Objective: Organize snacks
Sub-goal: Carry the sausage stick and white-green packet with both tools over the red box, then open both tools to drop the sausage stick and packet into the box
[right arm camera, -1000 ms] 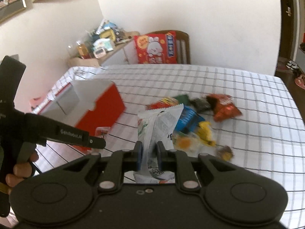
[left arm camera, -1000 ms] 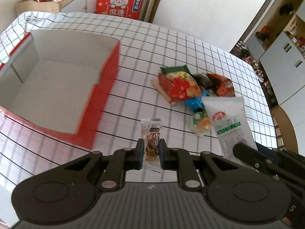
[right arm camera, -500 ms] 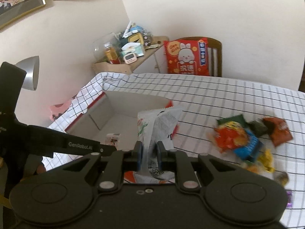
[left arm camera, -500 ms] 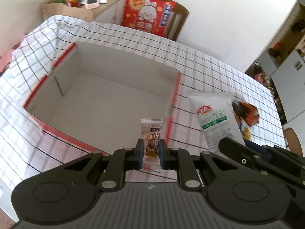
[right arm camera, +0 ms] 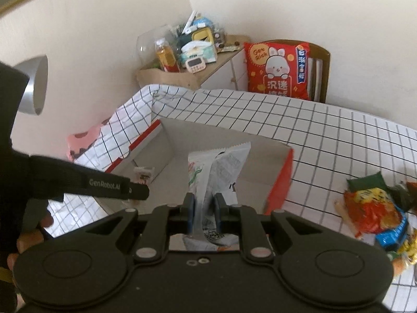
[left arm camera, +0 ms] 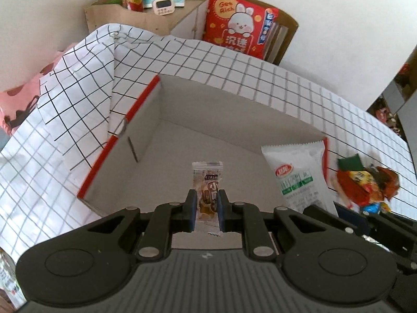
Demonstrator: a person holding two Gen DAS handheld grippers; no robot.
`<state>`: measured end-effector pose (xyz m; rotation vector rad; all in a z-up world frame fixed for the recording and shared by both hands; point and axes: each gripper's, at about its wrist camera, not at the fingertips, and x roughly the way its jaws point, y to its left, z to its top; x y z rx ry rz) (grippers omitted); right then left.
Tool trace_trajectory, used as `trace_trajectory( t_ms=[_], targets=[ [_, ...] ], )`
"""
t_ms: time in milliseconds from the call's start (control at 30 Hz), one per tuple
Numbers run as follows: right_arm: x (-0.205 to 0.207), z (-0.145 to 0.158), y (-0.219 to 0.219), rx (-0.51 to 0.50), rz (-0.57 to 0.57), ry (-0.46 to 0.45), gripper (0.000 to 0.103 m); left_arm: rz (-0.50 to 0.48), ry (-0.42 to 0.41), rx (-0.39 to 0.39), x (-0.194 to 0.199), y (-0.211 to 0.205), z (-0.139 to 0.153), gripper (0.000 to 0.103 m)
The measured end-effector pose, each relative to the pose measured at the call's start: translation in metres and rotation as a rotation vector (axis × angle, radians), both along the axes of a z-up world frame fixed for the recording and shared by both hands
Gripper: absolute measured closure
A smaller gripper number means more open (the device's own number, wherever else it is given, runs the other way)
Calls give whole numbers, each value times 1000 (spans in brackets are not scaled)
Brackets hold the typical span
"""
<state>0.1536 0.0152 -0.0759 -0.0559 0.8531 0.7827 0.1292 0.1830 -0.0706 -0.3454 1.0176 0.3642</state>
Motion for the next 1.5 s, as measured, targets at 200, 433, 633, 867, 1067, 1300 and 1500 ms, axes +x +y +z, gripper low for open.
trace_trajectory(
  t_ms=[200,433,633,867,1067,1300,1500],
  targets=[
    [8,-24,29,-65,10,14,89,-9,64,6,15,15,-24,87],
    [13,-51,50,-142,34,49,89,-32,143,-8,31,22,-55,87],
    [15,-66,61,-207,41,81,89,-50,185,-19,37,19,-72,87],
    [15,-70,65,-228,53,89,84,-40,218,-52,41,25,-84,86],
    [13,-65,58,-206,69,94,78,-42,199,-73,38,31,-84,77],
    [8,-54,48,-171,55,88,67,-35,156,-51,25,27,-66,76],
    [0,-36,29,-124,28,79,62,-53,78,-10,7,15,-39,76]
  ],
)
